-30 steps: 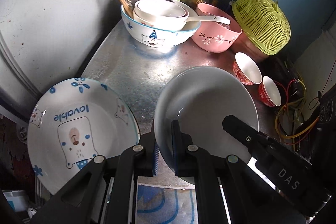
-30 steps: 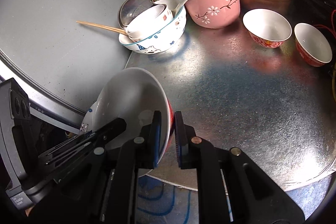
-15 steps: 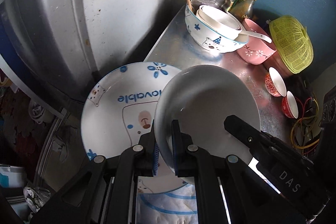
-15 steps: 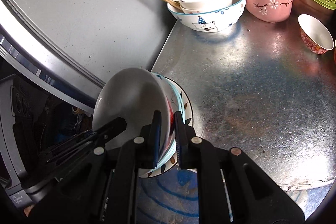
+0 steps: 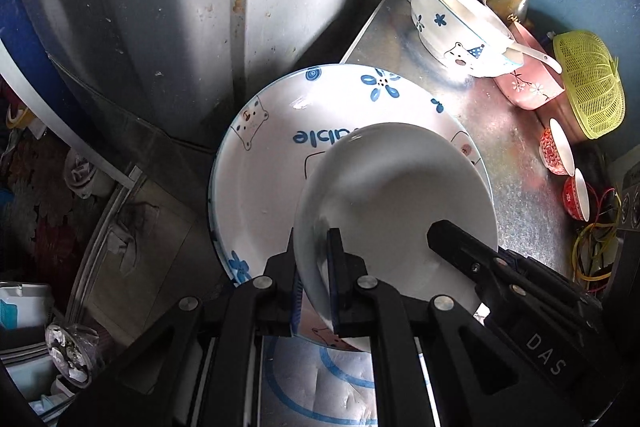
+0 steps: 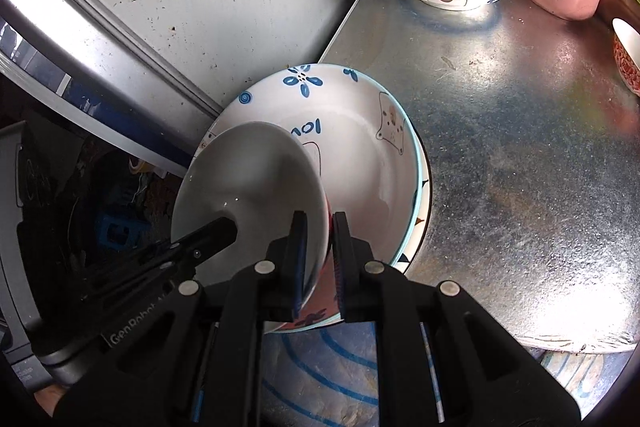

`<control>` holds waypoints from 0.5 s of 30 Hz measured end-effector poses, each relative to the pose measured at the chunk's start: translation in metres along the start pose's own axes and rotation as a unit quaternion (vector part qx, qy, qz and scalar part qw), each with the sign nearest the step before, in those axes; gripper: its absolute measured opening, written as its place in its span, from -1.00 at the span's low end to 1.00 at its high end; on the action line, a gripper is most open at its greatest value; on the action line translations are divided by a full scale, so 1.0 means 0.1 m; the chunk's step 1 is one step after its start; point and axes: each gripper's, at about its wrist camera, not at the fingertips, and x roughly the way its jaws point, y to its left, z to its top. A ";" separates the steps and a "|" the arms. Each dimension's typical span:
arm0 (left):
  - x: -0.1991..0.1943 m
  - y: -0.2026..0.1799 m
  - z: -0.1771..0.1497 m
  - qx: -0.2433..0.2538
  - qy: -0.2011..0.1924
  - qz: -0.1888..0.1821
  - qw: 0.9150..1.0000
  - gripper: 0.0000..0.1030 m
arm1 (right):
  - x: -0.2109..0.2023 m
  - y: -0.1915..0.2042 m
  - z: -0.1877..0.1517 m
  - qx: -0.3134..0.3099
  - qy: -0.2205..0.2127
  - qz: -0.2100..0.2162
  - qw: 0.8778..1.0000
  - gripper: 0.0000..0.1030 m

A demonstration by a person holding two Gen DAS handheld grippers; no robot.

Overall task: Organize plates and bowls
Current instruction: 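Carry the bowl to the plate stack and set it against the front plate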

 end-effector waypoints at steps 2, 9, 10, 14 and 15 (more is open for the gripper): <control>0.02 0.00 0.01 0.001 0.003 0.000 1.000 -0.83 | 0.01 0.00 0.00 0.001 0.003 -0.001 1.000 -0.75; 0.08 -0.02 0.03 0.003 0.014 0.007 1.000 -0.83 | 0.05 0.00 -0.01 0.005 0.012 -0.001 1.000 -0.72; 0.09 -0.02 0.04 0.003 0.015 0.008 1.000 -0.81 | 0.05 0.01 0.00 0.004 0.011 -0.001 1.000 -0.70; 0.10 -0.01 0.05 0.003 0.015 0.008 1.000 -0.81 | 0.08 -0.01 0.02 0.006 0.015 0.001 1.000 -0.69; 0.10 -0.02 0.05 0.003 0.016 0.009 1.000 -0.77 | 0.08 -0.01 0.02 0.008 0.015 0.003 1.000 -0.69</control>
